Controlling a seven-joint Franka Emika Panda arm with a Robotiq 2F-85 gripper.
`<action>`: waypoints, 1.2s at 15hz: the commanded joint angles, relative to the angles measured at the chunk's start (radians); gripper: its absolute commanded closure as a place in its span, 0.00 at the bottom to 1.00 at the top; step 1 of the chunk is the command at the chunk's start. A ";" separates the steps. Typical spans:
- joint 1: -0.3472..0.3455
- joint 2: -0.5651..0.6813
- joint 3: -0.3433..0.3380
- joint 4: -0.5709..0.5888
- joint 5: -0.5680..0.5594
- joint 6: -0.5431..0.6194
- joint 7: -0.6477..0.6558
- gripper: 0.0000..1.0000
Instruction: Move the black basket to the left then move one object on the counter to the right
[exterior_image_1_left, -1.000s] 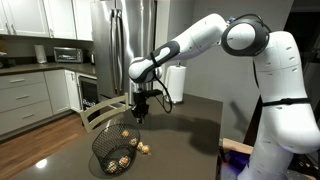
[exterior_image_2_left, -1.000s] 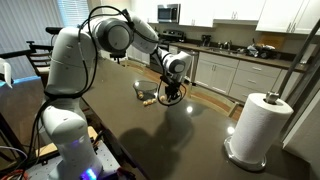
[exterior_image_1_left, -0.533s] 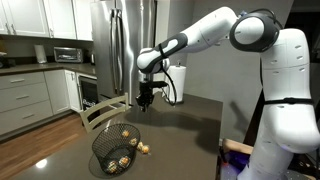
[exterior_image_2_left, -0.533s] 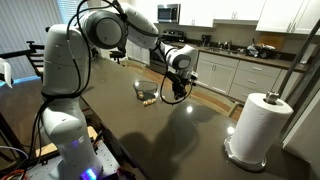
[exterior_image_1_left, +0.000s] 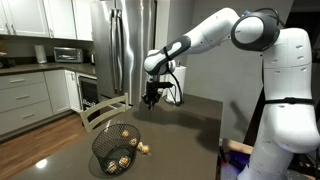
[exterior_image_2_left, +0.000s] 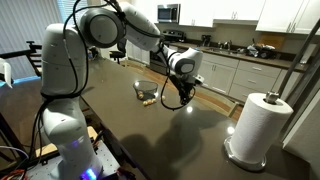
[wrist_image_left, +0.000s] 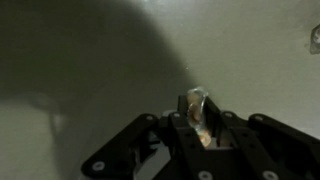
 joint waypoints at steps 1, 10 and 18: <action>-0.018 -0.032 -0.012 -0.054 -0.023 0.047 0.073 0.95; -0.023 -0.021 -0.045 -0.075 -0.060 0.085 0.185 0.95; -0.024 -0.003 -0.050 -0.065 -0.078 0.080 0.231 0.56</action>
